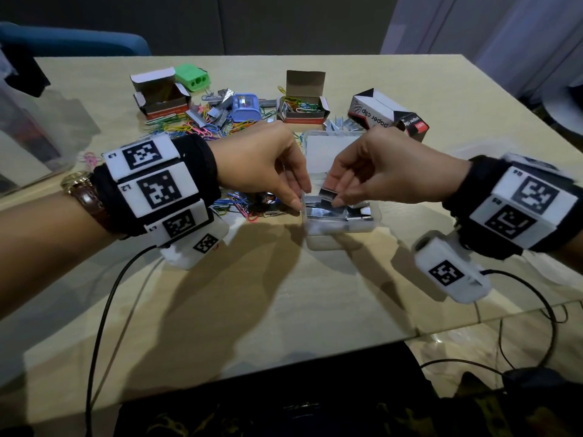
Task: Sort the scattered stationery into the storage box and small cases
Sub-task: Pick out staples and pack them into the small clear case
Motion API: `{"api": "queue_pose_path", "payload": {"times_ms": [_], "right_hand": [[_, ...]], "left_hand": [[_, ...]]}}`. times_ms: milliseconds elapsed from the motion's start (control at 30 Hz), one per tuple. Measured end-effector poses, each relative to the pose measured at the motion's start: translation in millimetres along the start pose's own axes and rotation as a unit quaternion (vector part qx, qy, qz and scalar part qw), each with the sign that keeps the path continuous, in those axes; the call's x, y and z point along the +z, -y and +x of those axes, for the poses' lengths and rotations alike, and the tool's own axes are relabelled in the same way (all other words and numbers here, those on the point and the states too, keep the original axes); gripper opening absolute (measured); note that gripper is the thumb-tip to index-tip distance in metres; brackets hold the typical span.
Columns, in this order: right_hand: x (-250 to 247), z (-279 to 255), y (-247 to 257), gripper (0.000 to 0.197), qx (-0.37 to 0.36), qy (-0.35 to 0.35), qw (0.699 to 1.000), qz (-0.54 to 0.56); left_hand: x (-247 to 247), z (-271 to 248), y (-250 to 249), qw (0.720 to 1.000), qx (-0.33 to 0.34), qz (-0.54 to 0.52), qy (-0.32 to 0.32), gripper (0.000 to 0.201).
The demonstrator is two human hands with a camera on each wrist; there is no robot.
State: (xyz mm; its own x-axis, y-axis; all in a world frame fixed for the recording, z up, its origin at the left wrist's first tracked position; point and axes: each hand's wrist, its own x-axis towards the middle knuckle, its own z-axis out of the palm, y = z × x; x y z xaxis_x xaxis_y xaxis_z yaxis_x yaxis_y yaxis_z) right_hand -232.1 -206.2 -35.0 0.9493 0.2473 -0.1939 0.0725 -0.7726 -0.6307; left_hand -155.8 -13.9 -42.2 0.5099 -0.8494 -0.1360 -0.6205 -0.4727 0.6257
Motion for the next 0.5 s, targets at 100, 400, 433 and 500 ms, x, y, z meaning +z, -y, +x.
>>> {"api": "queue_pose_path", "payload": {"times_ms": [100, 400, 433, 500], "right_hand": [[0.9, -1.3, 2.9, 0.016, 0.012, 0.016, 1.000, 0.002], [7.4, -2.4, 4.1, 0.011, 0.019, -0.011, 1.000, 0.013], [7.5, -2.6, 3.4, 0.011, 0.022, -0.011, 0.999, 0.020], [8.0, -2.9, 2.4, 0.011, 0.026, -0.003, 0.999, 0.026]], "left_hand": [[-0.1, 0.0, 0.9, 1.000, 0.000, 0.000, 0.002, 0.030], [-0.6, -1.3, 0.6, 1.000, -0.001, 0.001, 0.001, 0.031], [-0.5, -1.5, 0.6, 1.000, 0.000, 0.002, 0.001, 0.031], [-0.8, -1.6, 0.7, 1.000, -0.001, 0.002, 0.001, 0.031]]}}
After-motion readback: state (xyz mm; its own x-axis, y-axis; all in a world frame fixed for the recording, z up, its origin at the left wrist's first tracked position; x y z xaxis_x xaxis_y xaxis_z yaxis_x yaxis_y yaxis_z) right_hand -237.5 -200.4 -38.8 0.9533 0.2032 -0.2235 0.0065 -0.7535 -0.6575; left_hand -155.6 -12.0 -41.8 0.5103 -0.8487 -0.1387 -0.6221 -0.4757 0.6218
